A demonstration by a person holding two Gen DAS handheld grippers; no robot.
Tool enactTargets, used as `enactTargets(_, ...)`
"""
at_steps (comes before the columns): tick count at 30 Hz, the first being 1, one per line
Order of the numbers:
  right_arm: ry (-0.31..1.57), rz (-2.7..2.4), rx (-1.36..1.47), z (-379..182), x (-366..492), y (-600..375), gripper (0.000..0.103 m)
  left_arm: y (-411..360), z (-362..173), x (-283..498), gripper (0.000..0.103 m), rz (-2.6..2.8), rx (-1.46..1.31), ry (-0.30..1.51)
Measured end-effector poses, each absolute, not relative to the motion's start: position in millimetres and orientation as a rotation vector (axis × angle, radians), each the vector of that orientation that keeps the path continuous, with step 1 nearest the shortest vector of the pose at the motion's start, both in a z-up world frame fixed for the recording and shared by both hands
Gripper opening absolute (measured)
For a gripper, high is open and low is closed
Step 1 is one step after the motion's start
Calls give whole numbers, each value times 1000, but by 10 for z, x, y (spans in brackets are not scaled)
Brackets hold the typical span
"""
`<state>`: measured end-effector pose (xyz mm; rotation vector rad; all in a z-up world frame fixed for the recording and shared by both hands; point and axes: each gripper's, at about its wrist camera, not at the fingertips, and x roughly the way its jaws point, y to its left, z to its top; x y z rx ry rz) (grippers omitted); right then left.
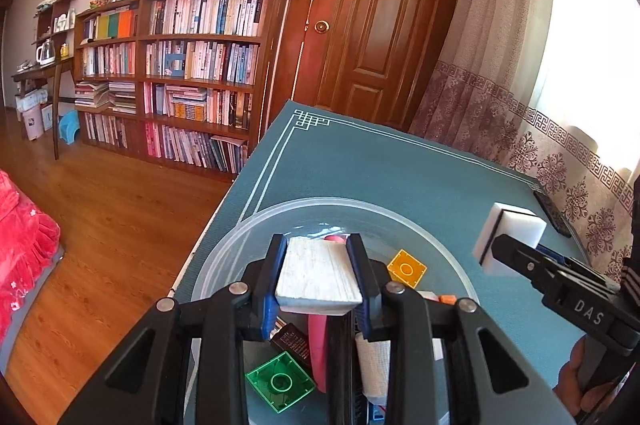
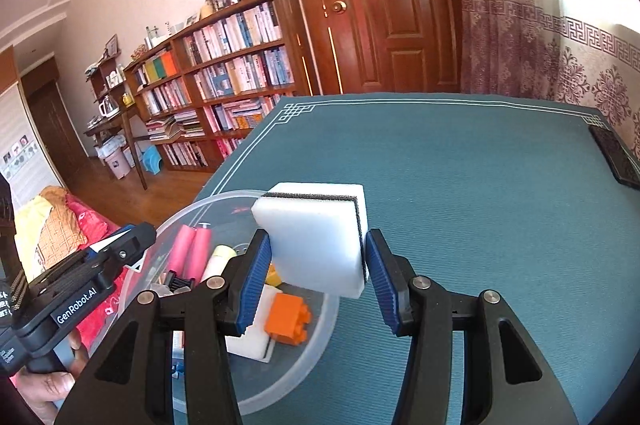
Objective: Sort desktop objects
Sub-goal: 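Carry the white cube and white sponge over the clear bowl, then open both tools to drop the cube and sponge into the bowl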
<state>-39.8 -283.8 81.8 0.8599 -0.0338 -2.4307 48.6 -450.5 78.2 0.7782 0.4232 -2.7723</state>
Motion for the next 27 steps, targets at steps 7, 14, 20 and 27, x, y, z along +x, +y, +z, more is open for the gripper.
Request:
enactTargets(7,24,-2365,867,745,-368,-3135,52,-4548,726,475,34,-2779,789,448)
enactTargets(14,22,-2319,886,655,-402,-3231,55,-4627,676,485,34,-2774,788,504)
enactTargets(20,1,-2284,904,606,-420,-3213,58,-4715,662,526,76,-2785,748,616)
enactTargets(27,-53,-2253,922,613,-397,-3120,59,-4733,661,539,77,-2775,732,630)
